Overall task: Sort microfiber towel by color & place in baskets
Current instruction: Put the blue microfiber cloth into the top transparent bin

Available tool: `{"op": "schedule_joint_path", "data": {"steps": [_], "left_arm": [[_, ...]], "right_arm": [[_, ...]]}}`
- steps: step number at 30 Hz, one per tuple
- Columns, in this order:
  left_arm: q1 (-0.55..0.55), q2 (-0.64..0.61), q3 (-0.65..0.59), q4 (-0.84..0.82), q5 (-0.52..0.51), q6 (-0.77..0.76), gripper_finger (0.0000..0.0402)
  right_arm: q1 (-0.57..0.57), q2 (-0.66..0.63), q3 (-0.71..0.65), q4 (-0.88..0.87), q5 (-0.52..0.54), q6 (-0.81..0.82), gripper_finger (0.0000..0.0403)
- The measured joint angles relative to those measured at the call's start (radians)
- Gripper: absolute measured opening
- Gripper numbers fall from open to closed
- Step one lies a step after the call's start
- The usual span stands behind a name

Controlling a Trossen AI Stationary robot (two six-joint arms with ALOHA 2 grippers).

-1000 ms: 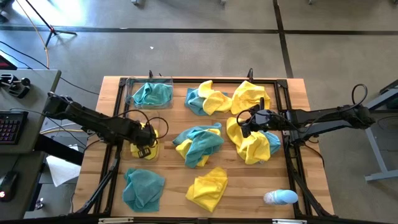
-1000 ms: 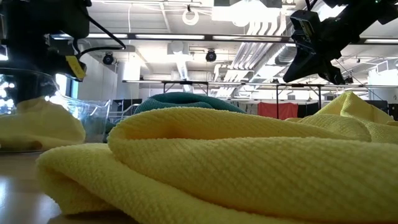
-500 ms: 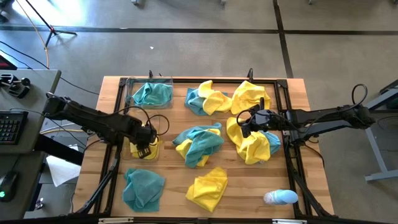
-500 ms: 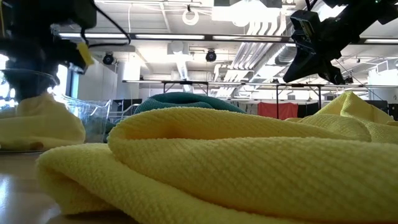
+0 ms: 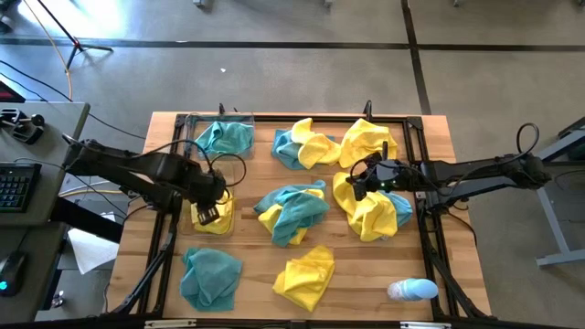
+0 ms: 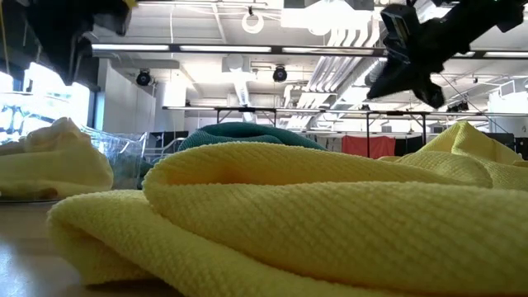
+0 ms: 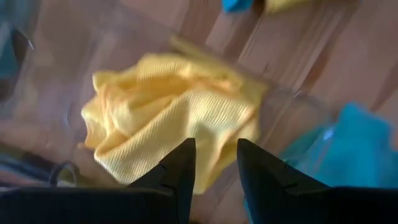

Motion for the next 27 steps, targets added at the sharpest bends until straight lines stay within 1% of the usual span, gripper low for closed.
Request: {"op": "schedule_joint_path", "data": {"steps": [5, 7, 10, 15, 18, 21, 23, 27], "left_arm": [[0.0, -0.023, 0.045, 0.054, -0.055, 0.0, 0.0106], [0.0, -0.032, 0.045, 0.084, -0.065, 0.0, 0.0106], [0.0, -0.039, 0.045, 0.135, -0.067, 0.009, 0.0106], [0.0, -0.039, 0.045, 0.206, -0.08, 0.027, 0.0106], [0.0, -0.038, 0.045, 0.24, -0.087, 0.027, 0.0106], [0.0, -0.039, 0.045, 0.266, -0.098, 0.03, 0.0106], [0.0, -0.038, 0.045, 0.263, -0.114, 0.035, 0.0106], [0.0, -0.038, 0.045, 0.264, -0.121, 0.01, 0.0106]], "right_arm": [[0.015, 0.067, 0.006, 0.186, -0.01, -0.124, 0.0], [0.025, 0.111, 0.033, 0.214, -0.033, -0.159, 0.0], [0.043, 0.186, 0.109, 0.211, -0.042, -0.233, 0.0], [0.063, 0.341, 0.29, 0.083, -0.072, -0.394, 0.0], [0.064, 0.44, 0.421, -0.072, -0.072, -0.452, 0.0002], [0.063, 0.544, 0.548, -0.211, -0.082, -0.492, 0.0013], [0.063, 0.608, 0.621, -0.268, -0.116, -0.524, 0.0024], [0.066, 0.729, 0.726, -0.359, -0.225, -0.579, 0.0055]]}}
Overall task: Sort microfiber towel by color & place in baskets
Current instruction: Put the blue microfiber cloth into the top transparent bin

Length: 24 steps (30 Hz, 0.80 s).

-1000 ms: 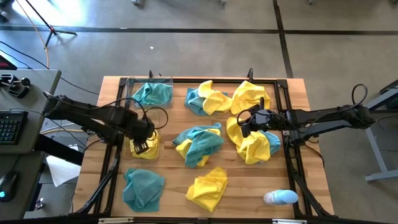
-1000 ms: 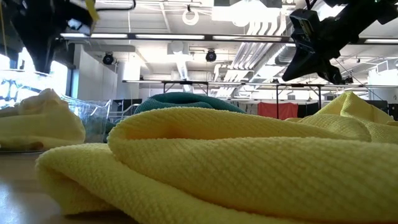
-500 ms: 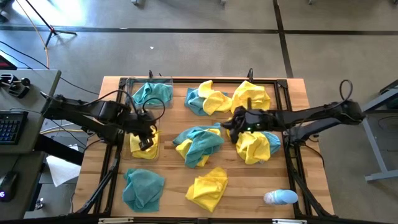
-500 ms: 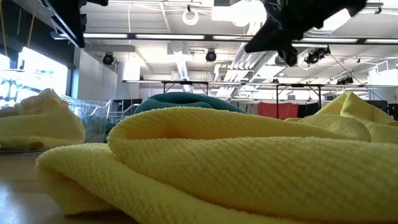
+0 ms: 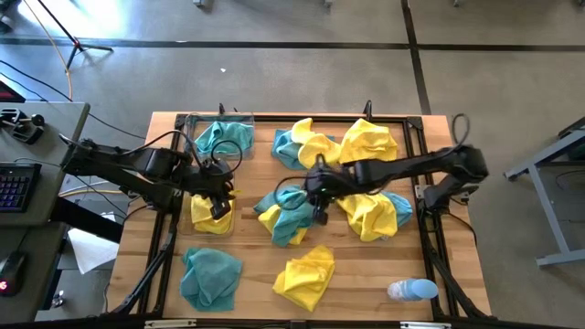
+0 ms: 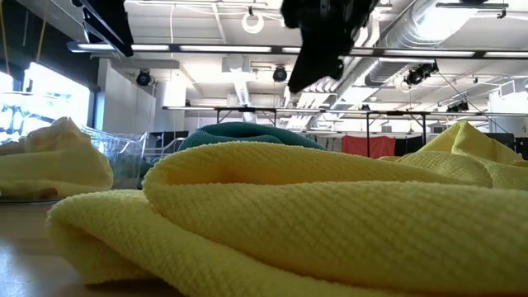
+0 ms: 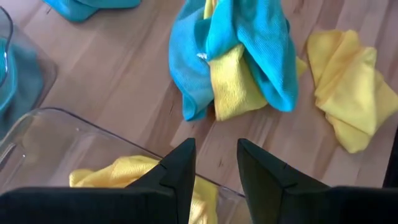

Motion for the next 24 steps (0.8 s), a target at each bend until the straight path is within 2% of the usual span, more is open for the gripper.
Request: {"op": "schedule_joint_path", "data": {"steps": [5, 12, 15, 20, 24], "left_arm": [[-0.009, 0.0, 0.0, 0.0, 0.0, -0.036, 0.0106], [-0.01, 0.0, 0.0, 0.034, 0.0, -0.069, 0.0106], [-0.01, 0.0, 0.0, 0.086, 0.0, -0.07, 0.0106], [-0.01, 0.0, 0.0, 0.164, 0.0, -0.069, 0.0106], [-0.01, 0.0, 0.0, 0.223, 0.0, -0.07, 0.0106]], "right_arm": [[0.028, 0.118, 0.066, -0.043, -0.026, -0.1, 0.0094], [0.056, 0.213, 0.075, -0.051, 0.033, -0.138, 0.0118], [0.056, 0.225, 0.075, -0.054, 0.036, -0.121, 0.0101], [0.056, 0.212, 0.075, -0.067, 0.035, -0.129, 0.0014], [0.056, 0.157, 0.075, -0.117, 0.036, -0.127, 0.0017]]}}
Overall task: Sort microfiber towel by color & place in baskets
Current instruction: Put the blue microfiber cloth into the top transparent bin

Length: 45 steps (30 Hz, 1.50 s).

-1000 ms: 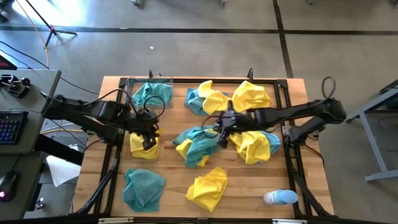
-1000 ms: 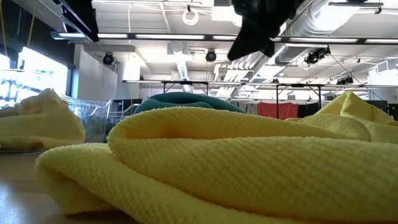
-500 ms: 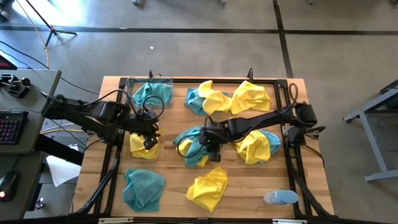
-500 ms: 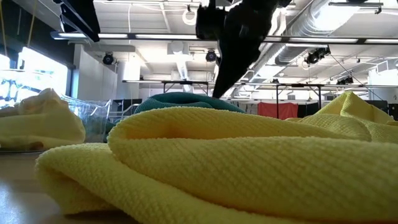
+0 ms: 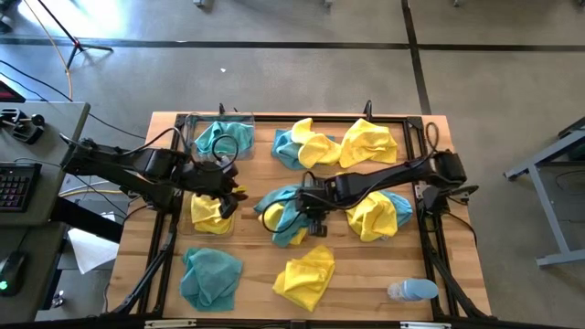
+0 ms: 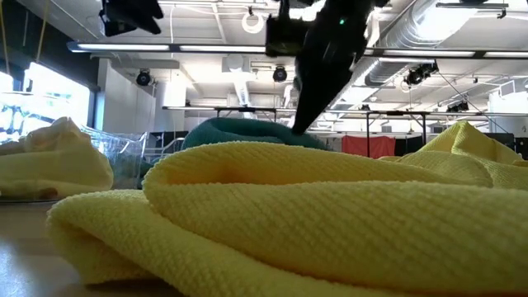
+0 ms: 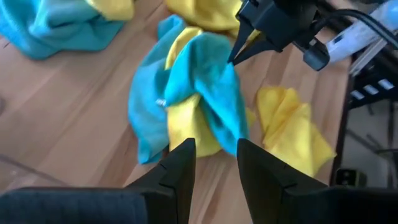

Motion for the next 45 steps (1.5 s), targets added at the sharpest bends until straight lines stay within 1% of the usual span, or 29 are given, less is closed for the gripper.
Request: {"op": "schedule_joint_path", "data": {"steps": [3, 7, 11, 16, 19, 22, 26, 27, 30, 32, 35, 40, 42, 45], "left_arm": [[0.0, 0.0, 0.0, 0.052, 0.0, 0.0, 0.0106], [0.0, 0.0, 0.0, 0.133, -0.001, 0.02, 0.0106], [0.0, 0.003, 0.0, 0.241, -0.026, 0.032, 0.0106], [0.0, 0.032, 0.0, 0.411, -0.053, 0.14, 0.0106], [0.002, 0.076, 0.0, 0.534, -0.053, 0.202, 0.0106], [0.009, 0.139, 0.0, 0.681, -0.053, 0.302, 0.0106], [0.018, 0.239, 0.0, 0.896, -0.051, 0.397, 0.0107], [0.021, 0.266, 0.0, 0.956, -0.046, 0.405, 0.0109], [0.036, 0.335, 0.003, 1.053, -0.017, 0.391, 0.0121], [0.047, 0.376, 0.023, 1.048, -0.007, 0.363, 0.0135], [0.058, 0.44, 0.063, 1.046, -0.004, 0.349, 0.0162], [0.064, 0.546, 0.177, 1.026, 0.009, 0.421, 0.0205], [0.064, 0.585, 0.236, 0.955, 0.011, 0.454, 0.0213], [0.064, 0.643, 0.337, 0.818, 0.011, 0.496, 0.0215]], "right_arm": [[0.003, -0.069, 0.0, -0.034, 0.008, 0.0, 0.0004], [0.013, -0.193, 0.0, -0.056, 0.082, -0.002, 0.0005], [0.02, -0.326, 0.0, -0.081, 0.147, -0.015, 0.0003], [0.02, -0.466, 0.0, -0.124, 0.219, -0.017, 0.0002], [0.019, -0.533, -0.016, -0.12, 0.231, -0.017, 0.0001], [0.019, -0.581, -0.067, -0.09, 0.224, -0.017, 0.0001], [0.019, -0.615, -0.161, -0.012, 0.165, -0.015, 0.0001], [0.019, -0.618, -0.183, 0.015, 0.142, -0.014, 0.0001], [0.02, -0.618, -0.246, 0.098, 0.064, -0.014, 0.0], [0.02, -0.618, -0.276, 0.151, 0.022, -0.016, 0.0], [0.02, -0.618, -0.297, 0.19, -0.003, -0.017, 0.0], [0.019, -0.618, -0.298, 0.218, -0.004, -0.03, 0.0], [0.019, -0.618, -0.298, 0.235, -0.005, -0.039, 0.0], [0.02, -0.618, -0.298, 0.251, -0.008, -0.053, 0.0]]}}
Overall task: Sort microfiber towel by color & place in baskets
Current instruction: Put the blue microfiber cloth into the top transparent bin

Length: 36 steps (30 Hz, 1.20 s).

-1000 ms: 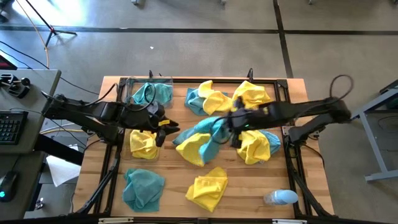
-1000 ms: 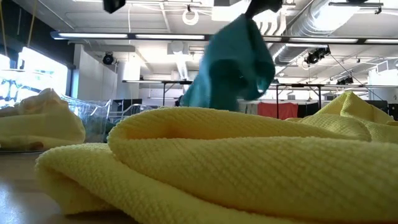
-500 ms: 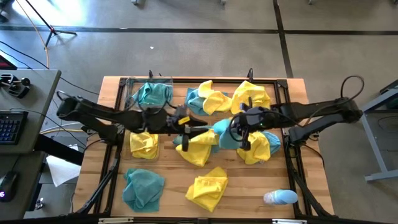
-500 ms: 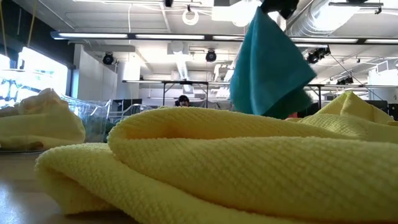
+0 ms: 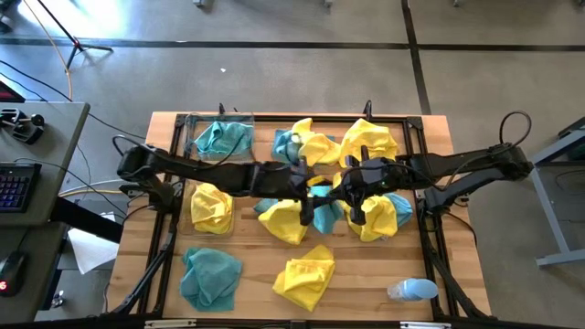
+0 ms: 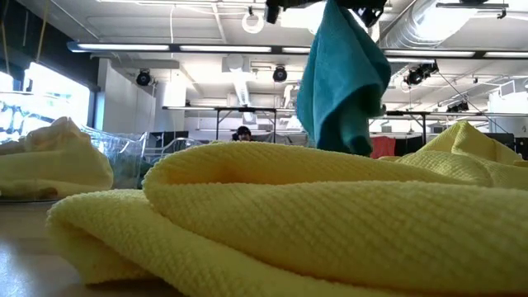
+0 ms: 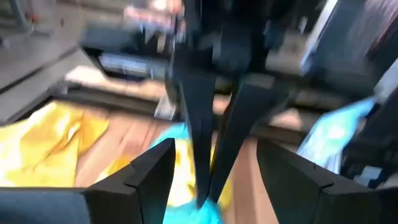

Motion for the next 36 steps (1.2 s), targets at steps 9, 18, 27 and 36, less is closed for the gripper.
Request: {"op": "schedule_joint_path", "data": {"steps": [9, 18, 27, 36], "left_arm": [[0.0, 0.079, 0.12, -0.231, -0.006, -0.003, 0.0216], [0.011, 0.077, 0.12, -0.274, -0.013, -0.055, 0.0176], [0.098, 0.0, 0.122, -0.469, -0.011, -0.209, 0.0014], [0.28, -0.209, 0.12, -0.803, -0.116, -0.163, 0.0005]], "right_arm": [[0.004, -0.07, 0.0, 0.062, -0.02, -0.025, 0.0], [0.004, -0.13, 0.0, 0.056, -0.005, -0.024, 0.0], [0.003, -0.128, 0.0, -0.049, 0.145, 0.1, 0.0], [0.004, -0.084, 0.002, -0.156, 0.17, 0.248, 0.0]]}}
